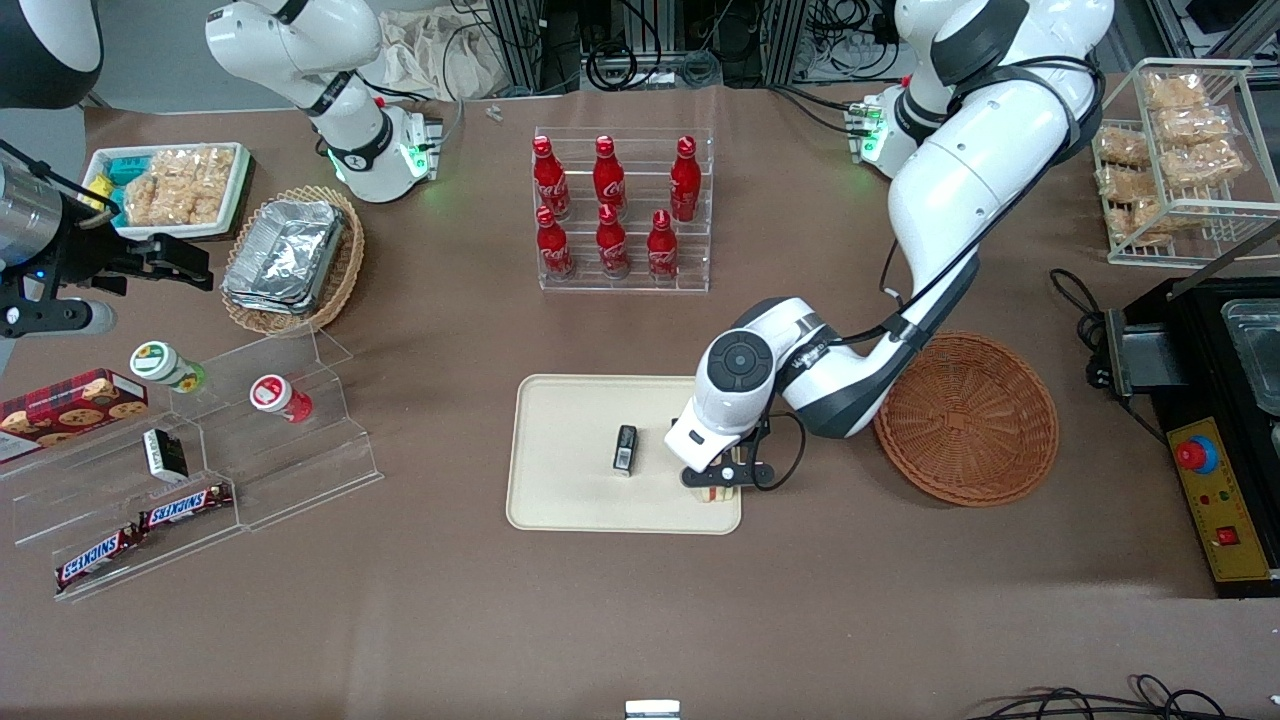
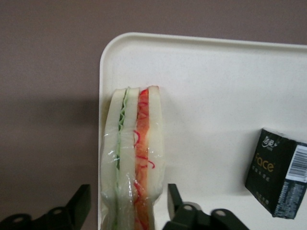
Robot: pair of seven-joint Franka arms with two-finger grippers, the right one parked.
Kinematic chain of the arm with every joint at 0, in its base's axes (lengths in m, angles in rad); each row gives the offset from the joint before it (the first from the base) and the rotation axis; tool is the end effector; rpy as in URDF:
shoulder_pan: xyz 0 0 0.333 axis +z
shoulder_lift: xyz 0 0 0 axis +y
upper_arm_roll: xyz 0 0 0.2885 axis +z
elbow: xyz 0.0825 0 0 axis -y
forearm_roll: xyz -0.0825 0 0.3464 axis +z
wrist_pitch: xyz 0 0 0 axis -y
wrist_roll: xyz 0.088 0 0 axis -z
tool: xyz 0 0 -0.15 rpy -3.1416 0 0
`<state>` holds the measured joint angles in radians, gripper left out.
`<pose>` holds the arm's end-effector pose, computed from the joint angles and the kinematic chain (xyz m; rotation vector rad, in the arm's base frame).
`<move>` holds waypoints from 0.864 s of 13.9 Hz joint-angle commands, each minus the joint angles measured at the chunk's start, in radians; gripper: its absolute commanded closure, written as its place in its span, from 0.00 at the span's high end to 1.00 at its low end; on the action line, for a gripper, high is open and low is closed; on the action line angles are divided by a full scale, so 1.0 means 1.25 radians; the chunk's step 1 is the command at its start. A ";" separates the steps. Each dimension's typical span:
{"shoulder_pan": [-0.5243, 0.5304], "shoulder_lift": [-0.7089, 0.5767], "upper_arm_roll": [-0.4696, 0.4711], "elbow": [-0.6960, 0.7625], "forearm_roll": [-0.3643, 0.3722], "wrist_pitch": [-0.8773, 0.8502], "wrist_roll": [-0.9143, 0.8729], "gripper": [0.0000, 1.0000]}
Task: Place sandwich from basket to tray
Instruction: 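Lower the sandwich onto the tray and open the left gripper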
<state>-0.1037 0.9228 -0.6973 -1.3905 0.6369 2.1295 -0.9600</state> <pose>0.5612 -0.3906 0.1979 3.1098 0.0617 0.0480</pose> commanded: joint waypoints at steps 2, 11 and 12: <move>0.023 -0.068 -0.007 0.019 -0.054 -0.048 -0.005 1.00; 0.139 -0.280 0.001 0.017 -0.155 -0.213 0.028 0.99; 0.153 -0.301 0.003 0.015 -0.173 -0.217 0.074 0.99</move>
<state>0.0338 0.6111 -0.6974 -1.3422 0.4796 1.8713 -0.9359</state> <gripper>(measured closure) 0.004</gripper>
